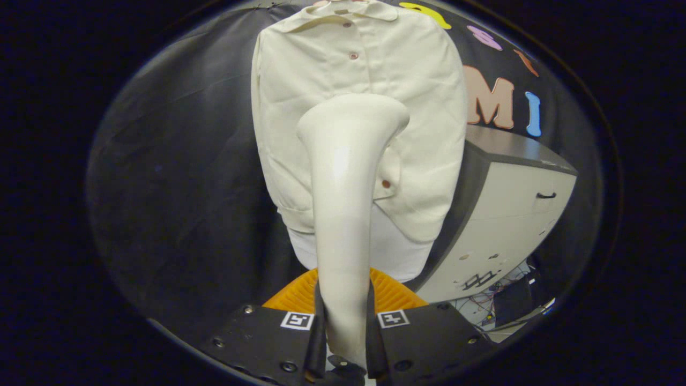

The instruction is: Iron the clothes twice with a garment steamer, once on the left side and once on the right side.

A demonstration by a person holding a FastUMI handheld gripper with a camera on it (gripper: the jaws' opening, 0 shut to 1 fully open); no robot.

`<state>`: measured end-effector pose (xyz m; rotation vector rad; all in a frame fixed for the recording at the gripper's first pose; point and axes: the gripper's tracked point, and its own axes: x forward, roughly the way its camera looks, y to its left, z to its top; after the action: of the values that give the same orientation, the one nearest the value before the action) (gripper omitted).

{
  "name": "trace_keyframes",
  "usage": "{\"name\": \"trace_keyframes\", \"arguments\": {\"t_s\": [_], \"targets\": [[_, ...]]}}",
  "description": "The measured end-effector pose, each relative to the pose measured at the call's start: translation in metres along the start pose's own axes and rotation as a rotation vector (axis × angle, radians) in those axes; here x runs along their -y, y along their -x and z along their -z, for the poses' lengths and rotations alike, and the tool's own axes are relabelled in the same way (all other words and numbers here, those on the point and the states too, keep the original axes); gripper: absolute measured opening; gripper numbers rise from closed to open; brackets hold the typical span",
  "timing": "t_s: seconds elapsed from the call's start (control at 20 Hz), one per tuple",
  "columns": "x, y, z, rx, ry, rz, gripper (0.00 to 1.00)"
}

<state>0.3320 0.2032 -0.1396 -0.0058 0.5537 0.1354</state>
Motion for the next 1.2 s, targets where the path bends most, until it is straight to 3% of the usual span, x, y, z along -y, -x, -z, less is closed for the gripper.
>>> {"name": "trace_keyframes", "arguments": {"t_s": [0.3, 0.7, 0.95, 1.2], "targets": [[0.037, 0.044, -0.085, 0.161, -0.042, 0.075, 0.29], [0.067, 0.03, -0.197, 0.309, -0.069, 0.094, 0.29], [0.067, 0.003, -0.223, 0.335, -0.034, 0.07, 0.29], [0.075, -0.033, -0.201, 0.273, -0.04, 0.042, 0.29]]}}
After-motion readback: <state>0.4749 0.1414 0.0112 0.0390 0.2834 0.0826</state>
